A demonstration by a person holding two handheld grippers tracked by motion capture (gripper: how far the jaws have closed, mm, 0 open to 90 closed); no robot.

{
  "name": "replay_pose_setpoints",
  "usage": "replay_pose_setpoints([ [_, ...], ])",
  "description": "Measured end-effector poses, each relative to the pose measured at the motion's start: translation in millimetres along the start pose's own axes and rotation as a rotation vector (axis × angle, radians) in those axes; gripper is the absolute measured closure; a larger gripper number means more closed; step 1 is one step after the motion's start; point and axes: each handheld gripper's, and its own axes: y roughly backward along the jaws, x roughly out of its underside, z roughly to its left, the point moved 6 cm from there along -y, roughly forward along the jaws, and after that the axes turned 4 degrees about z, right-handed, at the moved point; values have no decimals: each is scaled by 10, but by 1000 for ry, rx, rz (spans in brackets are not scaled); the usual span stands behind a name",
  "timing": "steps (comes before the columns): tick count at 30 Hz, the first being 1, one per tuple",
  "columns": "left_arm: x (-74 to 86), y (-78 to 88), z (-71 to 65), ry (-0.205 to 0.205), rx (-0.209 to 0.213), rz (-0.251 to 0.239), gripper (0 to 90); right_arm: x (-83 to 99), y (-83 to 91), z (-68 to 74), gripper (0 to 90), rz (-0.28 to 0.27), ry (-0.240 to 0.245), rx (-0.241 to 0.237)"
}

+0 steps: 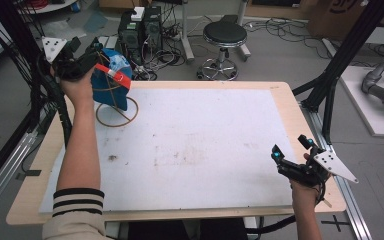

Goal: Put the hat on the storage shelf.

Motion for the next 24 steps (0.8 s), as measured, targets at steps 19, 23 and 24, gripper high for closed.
replay_pose_setpoints([
  [19, -212, 606, -129, -25, 15, -92, 132, 30, 58, -128, 29, -7, -40, 29],
  [23, -211, 772, -127, -31, 15, -112, 132, 34, 72, -164, 30, -7, -36, 37],
  [24, -206, 810, -125, -34, 18, -111, 132, 32, 82, -166, 30, -6, -47, 40],
])
